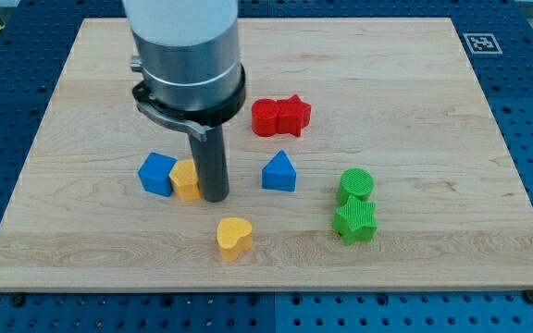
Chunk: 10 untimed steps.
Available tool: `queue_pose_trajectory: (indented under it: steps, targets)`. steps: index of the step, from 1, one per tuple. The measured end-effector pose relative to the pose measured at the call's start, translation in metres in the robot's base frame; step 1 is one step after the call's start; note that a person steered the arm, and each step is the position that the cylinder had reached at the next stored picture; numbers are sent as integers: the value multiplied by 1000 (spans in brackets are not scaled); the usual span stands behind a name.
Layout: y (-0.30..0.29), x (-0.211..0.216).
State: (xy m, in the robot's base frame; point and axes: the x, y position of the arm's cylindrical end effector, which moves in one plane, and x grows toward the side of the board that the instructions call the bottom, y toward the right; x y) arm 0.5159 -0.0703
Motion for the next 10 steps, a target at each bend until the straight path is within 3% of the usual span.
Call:
queue_pose_trajectory:
  steps: [4, 10]
  targets:
    - [-25, 19]
    - [-44, -22]
